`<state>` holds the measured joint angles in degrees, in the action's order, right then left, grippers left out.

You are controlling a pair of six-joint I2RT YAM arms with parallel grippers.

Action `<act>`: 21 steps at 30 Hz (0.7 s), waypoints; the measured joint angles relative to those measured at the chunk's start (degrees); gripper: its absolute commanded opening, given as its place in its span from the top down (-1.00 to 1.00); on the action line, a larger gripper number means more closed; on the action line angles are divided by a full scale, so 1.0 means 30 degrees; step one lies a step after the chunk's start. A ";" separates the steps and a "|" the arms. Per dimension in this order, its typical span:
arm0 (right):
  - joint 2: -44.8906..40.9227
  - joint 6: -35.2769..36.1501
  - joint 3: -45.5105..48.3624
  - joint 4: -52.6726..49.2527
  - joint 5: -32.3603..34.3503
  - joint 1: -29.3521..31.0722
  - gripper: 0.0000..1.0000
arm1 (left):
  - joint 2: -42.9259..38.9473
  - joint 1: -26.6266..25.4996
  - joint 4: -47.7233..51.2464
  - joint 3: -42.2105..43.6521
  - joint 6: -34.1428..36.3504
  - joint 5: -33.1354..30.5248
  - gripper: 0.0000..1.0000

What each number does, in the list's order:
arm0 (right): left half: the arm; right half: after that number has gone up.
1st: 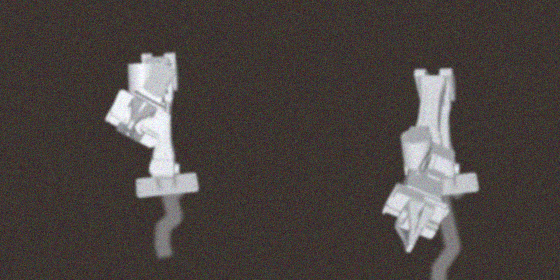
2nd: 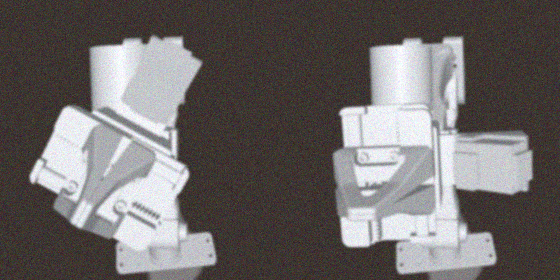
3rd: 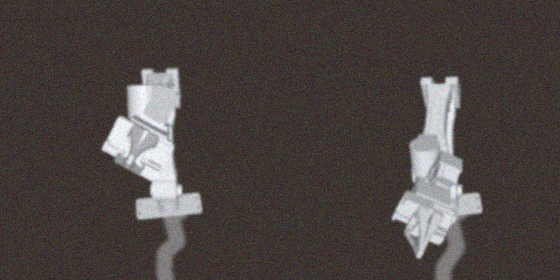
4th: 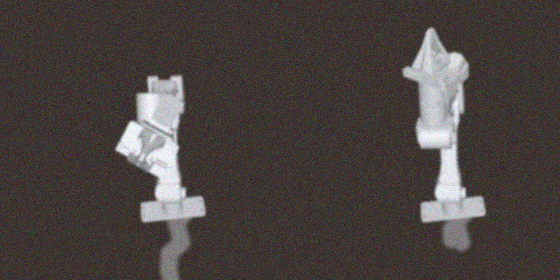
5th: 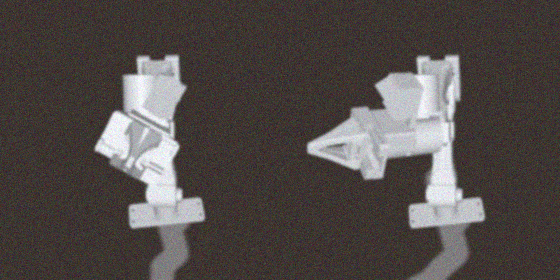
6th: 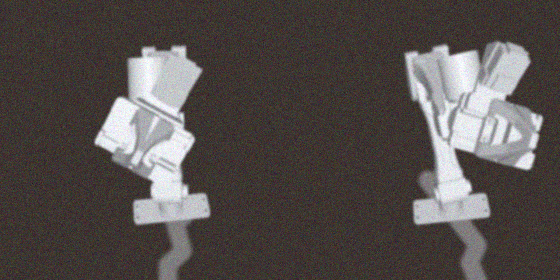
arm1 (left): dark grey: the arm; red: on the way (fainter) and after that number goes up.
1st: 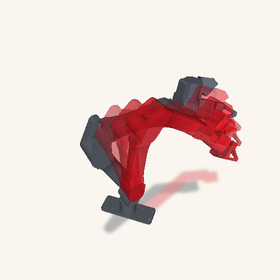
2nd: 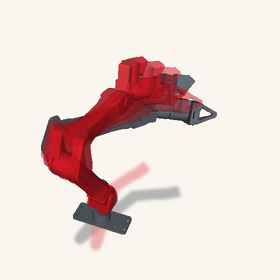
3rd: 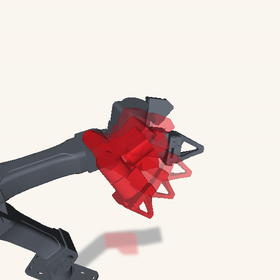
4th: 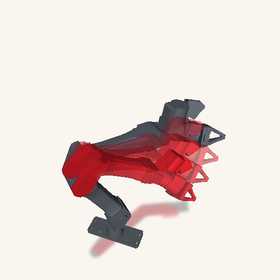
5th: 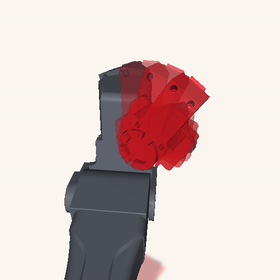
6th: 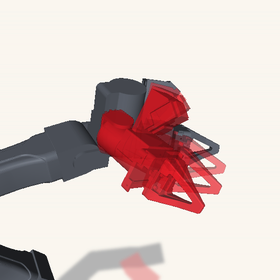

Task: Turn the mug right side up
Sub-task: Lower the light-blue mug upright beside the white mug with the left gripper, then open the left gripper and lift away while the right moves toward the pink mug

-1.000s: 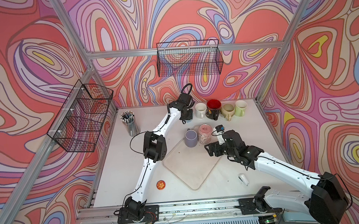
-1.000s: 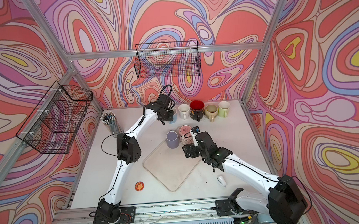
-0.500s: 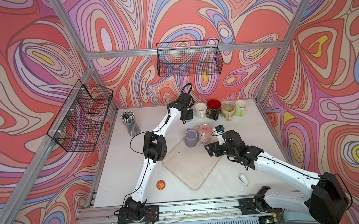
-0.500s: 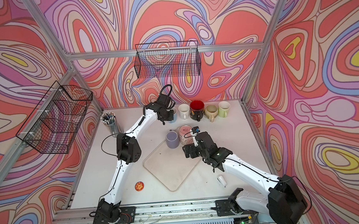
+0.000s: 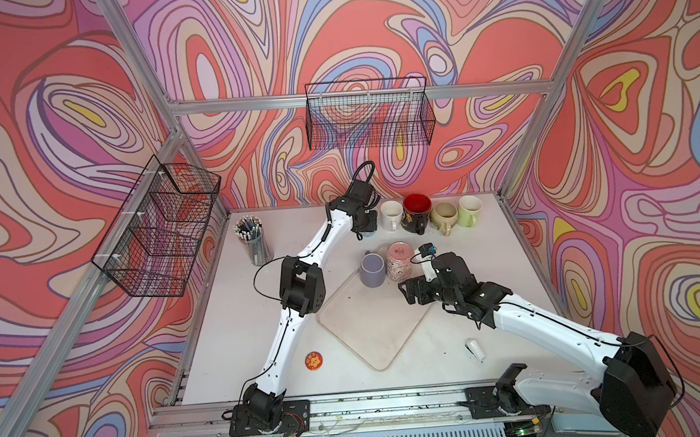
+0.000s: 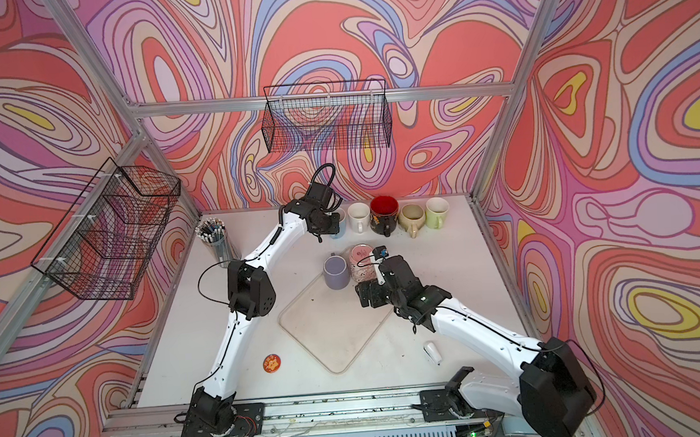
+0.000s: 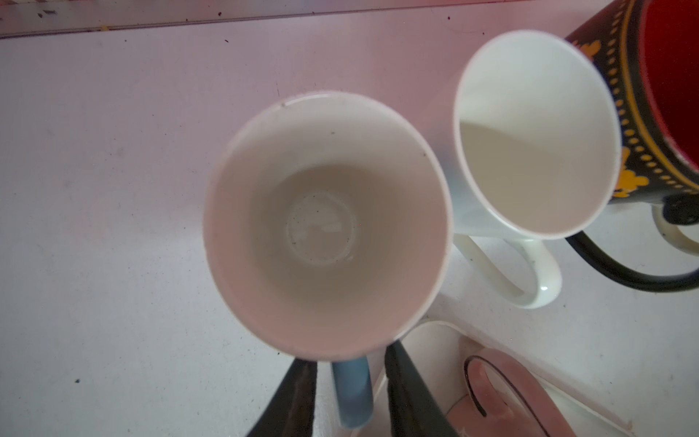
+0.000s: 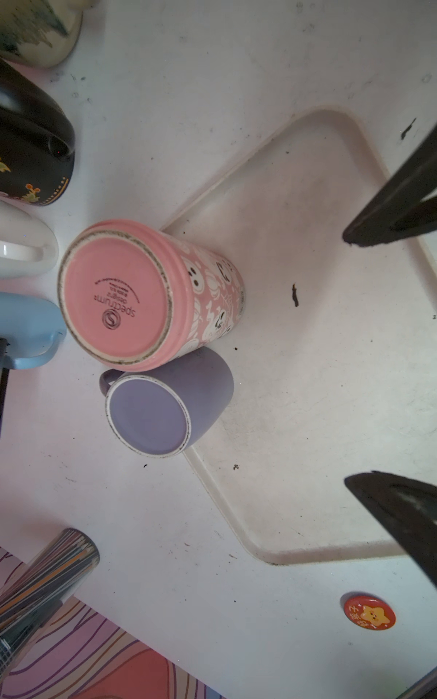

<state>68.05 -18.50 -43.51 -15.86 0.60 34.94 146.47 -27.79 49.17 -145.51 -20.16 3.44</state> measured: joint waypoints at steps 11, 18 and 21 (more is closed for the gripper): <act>-0.0627 -0.0066 -0.0969 -0.1836 0.0517 0.0000 -0.91 | -0.2004 0.0029 -0.0860 0.2455 -0.0029 0.0692 0.10; -0.1078 -0.0160 -0.2113 -0.3249 0.0991 0.0000 -0.91 | -0.5945 0.0029 -0.1756 0.5821 -0.0007 0.0882 0.07; -0.1027 -0.0138 -0.2892 -0.4226 0.1472 0.0000 -0.89 | -0.8116 0.0029 -0.2390 0.7825 0.0000 0.0903 0.06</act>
<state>64.97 -18.92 -52.18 -28.53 5.02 34.94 122.13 -27.70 42.00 -122.04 -20.16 6.15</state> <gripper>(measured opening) 0.950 0.467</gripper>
